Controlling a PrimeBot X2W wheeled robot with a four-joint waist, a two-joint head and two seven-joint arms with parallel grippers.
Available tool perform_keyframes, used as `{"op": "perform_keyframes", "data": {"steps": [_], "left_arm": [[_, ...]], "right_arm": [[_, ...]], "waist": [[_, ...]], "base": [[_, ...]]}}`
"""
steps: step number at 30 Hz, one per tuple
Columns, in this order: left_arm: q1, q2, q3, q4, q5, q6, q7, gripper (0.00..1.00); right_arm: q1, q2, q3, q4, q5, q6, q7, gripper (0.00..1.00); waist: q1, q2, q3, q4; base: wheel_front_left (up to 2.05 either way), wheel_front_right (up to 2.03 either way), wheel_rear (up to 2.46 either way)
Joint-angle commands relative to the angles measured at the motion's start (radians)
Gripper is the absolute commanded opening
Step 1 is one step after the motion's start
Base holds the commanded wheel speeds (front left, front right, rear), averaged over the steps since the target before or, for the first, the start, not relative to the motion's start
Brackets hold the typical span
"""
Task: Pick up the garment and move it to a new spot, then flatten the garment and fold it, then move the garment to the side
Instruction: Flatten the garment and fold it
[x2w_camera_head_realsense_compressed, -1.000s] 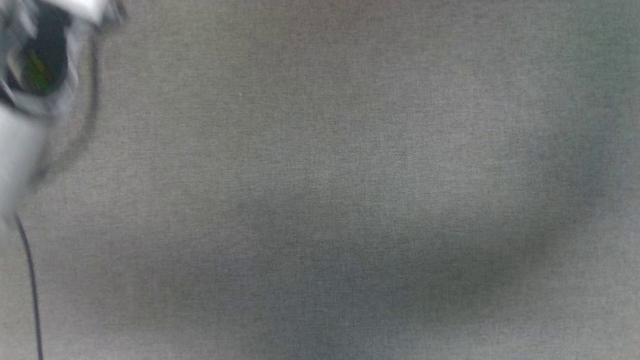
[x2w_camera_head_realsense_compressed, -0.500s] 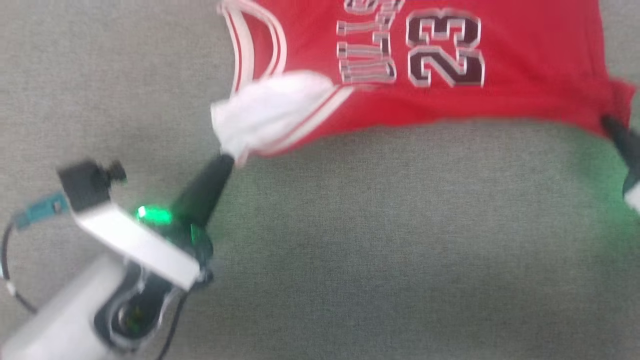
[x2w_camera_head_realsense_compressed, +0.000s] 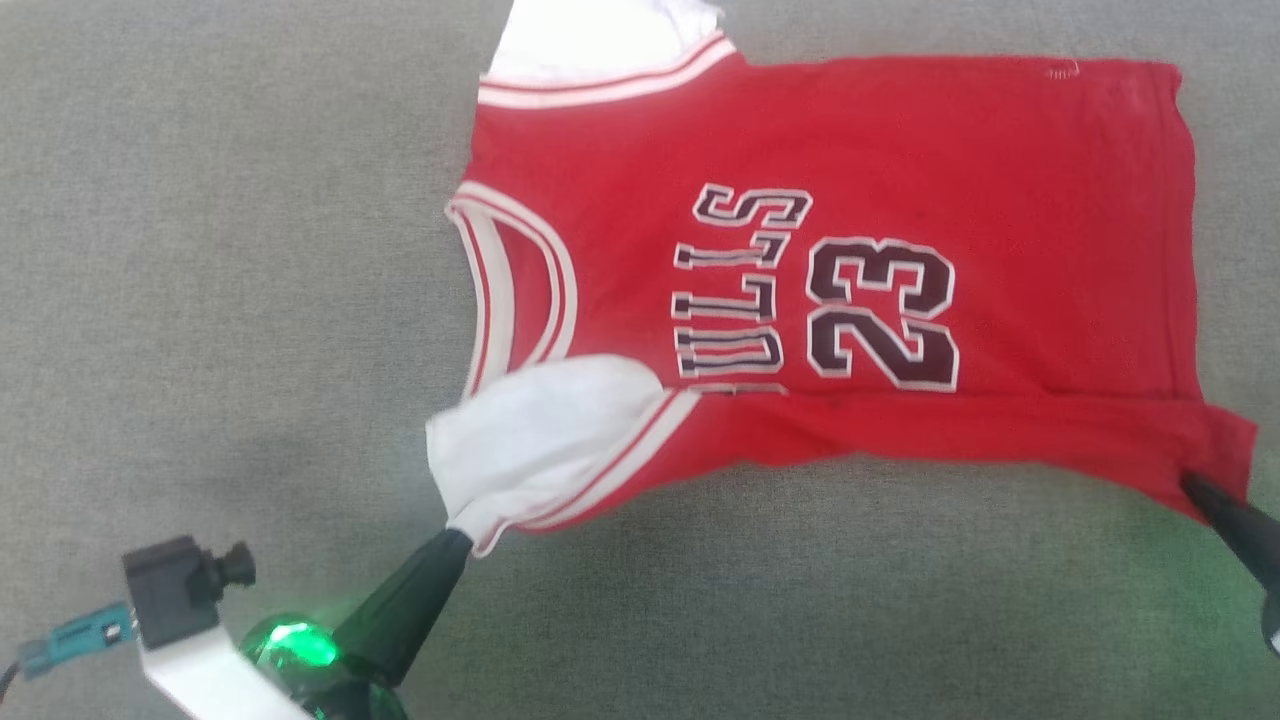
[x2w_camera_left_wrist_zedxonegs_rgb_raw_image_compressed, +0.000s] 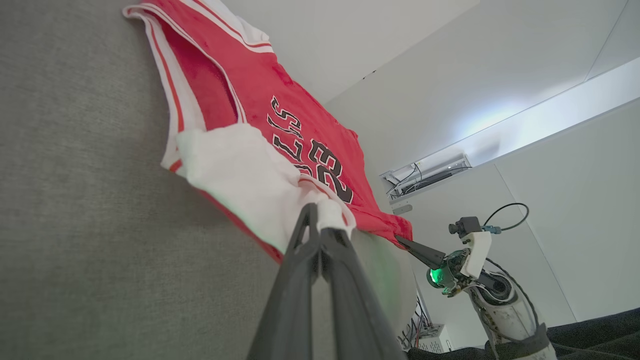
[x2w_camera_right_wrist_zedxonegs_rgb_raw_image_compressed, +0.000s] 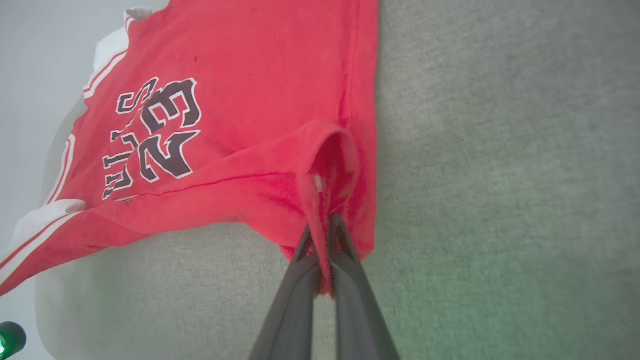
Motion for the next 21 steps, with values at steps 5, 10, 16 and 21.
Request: {"op": "perform_keyframes", "data": {"steps": [5, 10, 16, 21], "left_arm": [[0.038, 0.017, 0.045, -0.049, 0.034, 0.001, -0.005, 0.0], [-0.062, 0.032, 0.023, -0.057, 0.031, 0.001, -0.005, 0.0], [-0.29, 0.024, 0.0, 0.008, -0.008, 0.001, 0.001, 0.0], [-0.428, 0.002, -0.028, 0.118, -0.055, 0.001, 0.01, 0.0]], "right_arm": [[0.042, 0.048, -0.059, -0.088, -0.002, 0.0, 0.033, 0.0], [-0.033, 0.06, -0.075, -0.081, -0.02, 0.0, 0.032, 0.0], [-0.183, 0.045, -0.079, 0.002, -0.069, 0.0, 0.026, 0.0], [-0.29, 0.036, -0.056, 0.094, -0.105, 0.0, 0.003, 0.0]], "waist": [[0.0, 0.0, 0.002, -0.007], [0.0, 0.0, 0.01, -0.013], [0.0, 0.0, 0.051, -0.019], [0.0, 0.0, 0.091, -0.03]], "base": [[0.0, 0.0, 0.0], [0.0, 0.0, 0.0], [0.0, 0.0, 0.0], [0.0, 0.0, 0.0]]}}
